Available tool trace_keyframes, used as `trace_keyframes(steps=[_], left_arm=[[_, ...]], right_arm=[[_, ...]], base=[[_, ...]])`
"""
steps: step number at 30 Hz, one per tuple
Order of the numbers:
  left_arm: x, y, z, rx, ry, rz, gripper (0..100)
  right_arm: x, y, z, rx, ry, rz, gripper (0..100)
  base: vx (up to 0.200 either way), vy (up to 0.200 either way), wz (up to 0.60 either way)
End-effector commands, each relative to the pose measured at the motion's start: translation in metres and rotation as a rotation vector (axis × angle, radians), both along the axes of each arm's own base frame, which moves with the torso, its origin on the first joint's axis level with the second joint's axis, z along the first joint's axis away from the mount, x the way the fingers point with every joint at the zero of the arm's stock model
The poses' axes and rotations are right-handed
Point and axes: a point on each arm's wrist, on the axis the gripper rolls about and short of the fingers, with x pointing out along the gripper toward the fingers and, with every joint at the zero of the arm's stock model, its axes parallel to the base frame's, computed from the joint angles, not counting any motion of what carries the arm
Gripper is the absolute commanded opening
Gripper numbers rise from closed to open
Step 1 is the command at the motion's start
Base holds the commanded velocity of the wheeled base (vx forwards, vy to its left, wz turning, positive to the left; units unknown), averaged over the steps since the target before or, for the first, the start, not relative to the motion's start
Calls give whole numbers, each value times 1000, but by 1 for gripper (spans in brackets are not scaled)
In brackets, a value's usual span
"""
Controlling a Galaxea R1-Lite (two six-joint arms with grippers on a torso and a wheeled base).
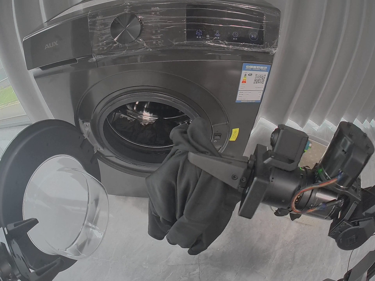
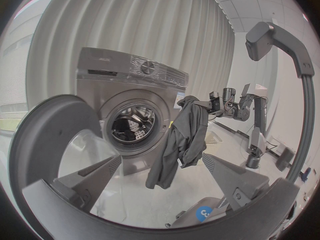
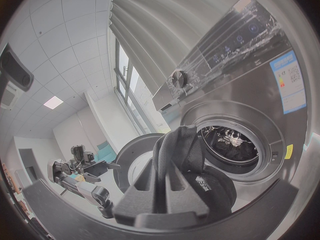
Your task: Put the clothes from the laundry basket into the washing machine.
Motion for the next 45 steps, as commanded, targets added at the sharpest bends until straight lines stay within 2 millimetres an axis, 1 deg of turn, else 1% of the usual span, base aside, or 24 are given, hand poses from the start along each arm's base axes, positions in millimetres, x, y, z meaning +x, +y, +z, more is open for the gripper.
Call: trace_keyframes(steps=[1,4,7,12,13,14,18,21,22,23,26,29,35,39,45], left_arm=[[64,-23,34,42,116,-182,100],[85,-34,33,49,127,-218,100],[104,-50,29,60,147,-285,100],[124,-70,20,71,186,-356,100],[125,-71,19,72,187,-356,100],[132,-78,17,72,190,-374,100],[149,-90,9,72,189,-384,100],[161,-98,2,70,182,-394,100],[161,-100,2,69,179,-398,100],[164,-105,0,65,174,-415,100],[165,-114,-3,58,186,-444,100],[165,-126,-9,58,211,-486,100],[170,-141,-16,44,191,-519,100],[165,-151,-12,-11,200,-559,100],[162,-157,-6,-50,207,-585,100]], right_arm=[[-16,-18,22,70,-24,2,0],[-14,-18,23,72,-26,-4,0],[-12,-17,23,74,-26,-10,0],[-9,-15,18,59,-11,-13,0],[-9,-15,18,59,-11,-13,0],[-7,-13,13,48,1,-17,0],[0,-8,5,38,24,-77,0],[2,-6,0,26,36,-87,0],[2,-6,0,23,38,-88,0],[5,-5,-3,17,45,-92,0],[6,-4,-1,25,44,-96,0],[7,-3,0,30,43,-95,0],[8,-2,-1,28,46,-98,0],[10,-3,-2,29,51,-107,0],[10,-4,-2,31,55,-125,0]], base=[[0,0,0],[0,0,0],[0,0,0],[0,0,0],[0,0,0],[0,0,0],[0,0,0],[0,0,0],[0,0,0],[0,0,0],[0,0,0],[0,0,0],[0,0,0],[0,0,0],[0,0,0]])
